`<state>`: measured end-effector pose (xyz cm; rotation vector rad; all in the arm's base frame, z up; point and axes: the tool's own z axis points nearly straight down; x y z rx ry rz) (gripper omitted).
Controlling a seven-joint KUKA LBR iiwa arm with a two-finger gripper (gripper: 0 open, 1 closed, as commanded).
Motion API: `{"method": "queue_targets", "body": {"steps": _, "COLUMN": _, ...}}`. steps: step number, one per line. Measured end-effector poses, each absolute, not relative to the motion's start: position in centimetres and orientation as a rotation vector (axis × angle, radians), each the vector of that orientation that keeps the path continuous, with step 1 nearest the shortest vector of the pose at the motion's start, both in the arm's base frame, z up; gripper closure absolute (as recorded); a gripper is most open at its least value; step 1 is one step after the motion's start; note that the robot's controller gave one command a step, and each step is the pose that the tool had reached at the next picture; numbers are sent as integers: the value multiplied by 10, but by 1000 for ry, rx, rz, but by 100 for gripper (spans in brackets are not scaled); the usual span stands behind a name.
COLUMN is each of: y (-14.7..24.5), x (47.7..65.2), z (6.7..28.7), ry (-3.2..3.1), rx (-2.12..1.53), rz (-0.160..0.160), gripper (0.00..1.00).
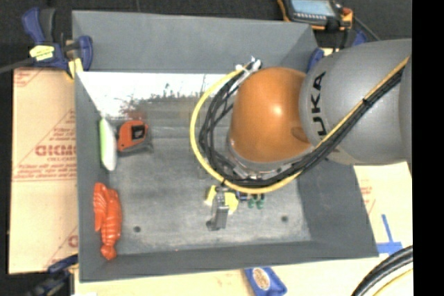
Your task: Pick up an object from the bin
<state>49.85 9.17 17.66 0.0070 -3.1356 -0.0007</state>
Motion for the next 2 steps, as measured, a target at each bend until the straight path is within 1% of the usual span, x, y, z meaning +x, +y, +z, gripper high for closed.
{"method": "queue_targets", "body": {"steps": 1, "y": 91, "x": 500, "z": 181, "ry": -3144, "rx": 2, "rz": -2, "gripper": 0}}
{"method": "queue_targets", "body": {"steps": 2, "y": 54, "x": 522, "z": 116, "ry": -3149, "rx": -45, "rz": -3, "gripper": 0}}
